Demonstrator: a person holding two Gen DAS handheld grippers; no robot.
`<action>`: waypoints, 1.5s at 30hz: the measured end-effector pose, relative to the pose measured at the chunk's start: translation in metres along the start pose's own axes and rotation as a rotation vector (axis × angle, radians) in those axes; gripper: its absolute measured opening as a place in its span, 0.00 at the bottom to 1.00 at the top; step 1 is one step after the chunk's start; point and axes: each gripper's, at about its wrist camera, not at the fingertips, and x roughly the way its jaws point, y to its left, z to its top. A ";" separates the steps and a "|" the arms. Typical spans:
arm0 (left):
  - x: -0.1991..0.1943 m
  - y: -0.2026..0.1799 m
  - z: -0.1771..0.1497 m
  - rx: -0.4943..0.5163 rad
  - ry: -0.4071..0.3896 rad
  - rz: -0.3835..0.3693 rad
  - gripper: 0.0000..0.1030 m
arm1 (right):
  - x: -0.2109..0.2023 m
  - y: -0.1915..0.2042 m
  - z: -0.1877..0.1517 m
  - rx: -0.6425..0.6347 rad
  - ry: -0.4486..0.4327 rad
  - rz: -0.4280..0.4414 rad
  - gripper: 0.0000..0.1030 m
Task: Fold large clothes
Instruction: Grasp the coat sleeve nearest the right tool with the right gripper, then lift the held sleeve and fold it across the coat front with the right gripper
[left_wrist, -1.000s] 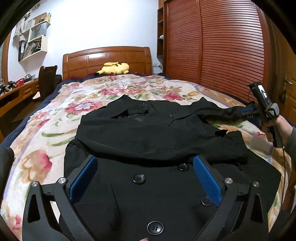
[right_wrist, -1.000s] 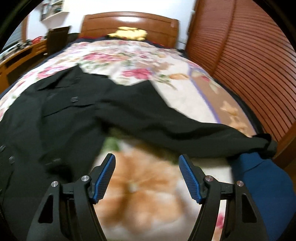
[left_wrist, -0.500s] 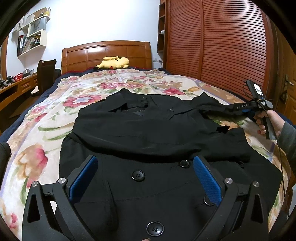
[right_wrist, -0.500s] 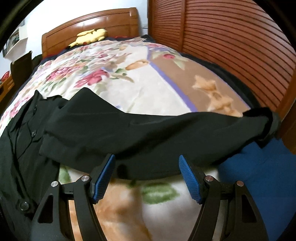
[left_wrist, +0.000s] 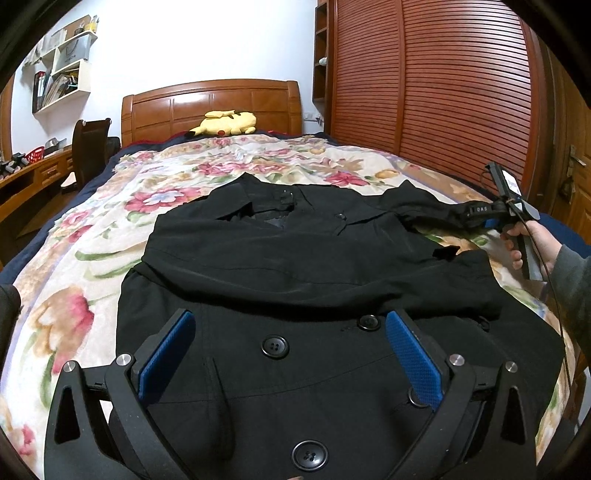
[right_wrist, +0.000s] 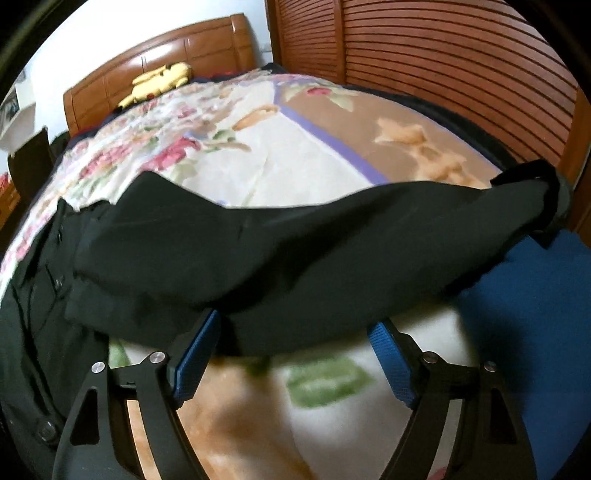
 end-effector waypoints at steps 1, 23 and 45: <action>0.000 0.000 0.000 0.000 0.002 0.000 1.00 | 0.003 -0.002 0.002 0.011 0.002 0.006 0.80; -0.002 0.000 0.000 0.003 -0.010 -0.012 1.00 | -0.088 0.090 0.005 -0.259 -0.268 0.025 0.05; -0.002 0.006 0.001 -0.019 -0.005 -0.011 1.00 | -0.130 0.212 -0.071 -0.550 -0.185 0.344 0.05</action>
